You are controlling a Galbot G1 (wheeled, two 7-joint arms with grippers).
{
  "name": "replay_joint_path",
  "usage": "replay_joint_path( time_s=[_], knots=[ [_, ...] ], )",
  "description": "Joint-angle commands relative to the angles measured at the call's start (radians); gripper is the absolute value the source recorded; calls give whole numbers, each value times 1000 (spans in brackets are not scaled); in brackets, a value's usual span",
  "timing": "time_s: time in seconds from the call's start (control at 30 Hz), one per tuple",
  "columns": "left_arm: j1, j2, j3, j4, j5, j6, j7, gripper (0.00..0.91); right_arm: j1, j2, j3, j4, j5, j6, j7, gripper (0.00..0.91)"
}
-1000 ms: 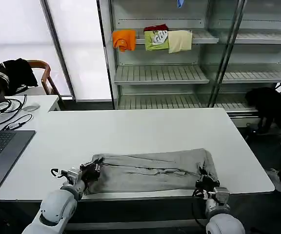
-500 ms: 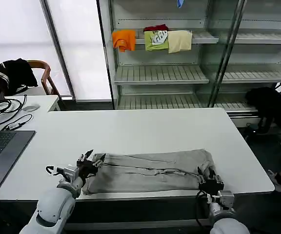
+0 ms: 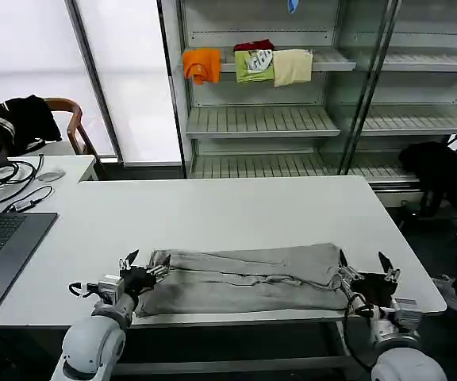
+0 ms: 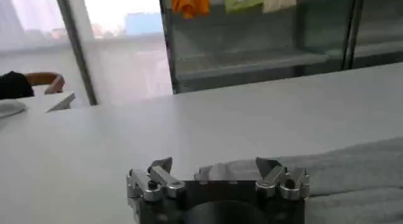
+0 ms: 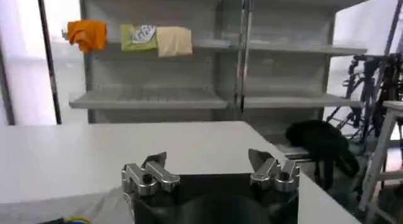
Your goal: Fold and organize the clothes.
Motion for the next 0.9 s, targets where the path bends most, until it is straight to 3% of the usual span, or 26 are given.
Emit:
replay_joint_path(
  time_s=[0.03, 0.3, 0.33, 0.47, 0.5, 0.53, 0.57, 0.9],
  knots=[
    [19, -73, -16, 30, 10, 2, -9, 907, -10, -12, 51, 36, 34, 2, 3, 907],
    [13, -71, -16, 50, 6, 2, -2, 907, 0, -9, 41, 18, 30, 5, 4, 907],
    [13, -71, -16, 52, 6, 2, -1, 786, 4, -9, 40, 14, 30, 5, 4, 907],
    [15, -73, -15, 62, 6, -2, 9, 584, 17, -7, 35, 2, 31, 5, 4, 907],
    [16, -74, -16, 63, 5, -3, 11, 484, 21, -6, 35, -2, 31, 5, 4, 907],
    [18, -77, -17, 66, 4, -10, 16, 131, 26, -6, 34, -8, 32, 5, 4, 907],
    [19, -77, -17, 69, 4, -13, 19, 30, 28, -7, 34, -12, 32, 5, 4, 907],
    [29, -92, -30, 82, -7, -67, 45, 10, 60, -11, 36, -48, 32, 5, 2, 907]
  ],
)
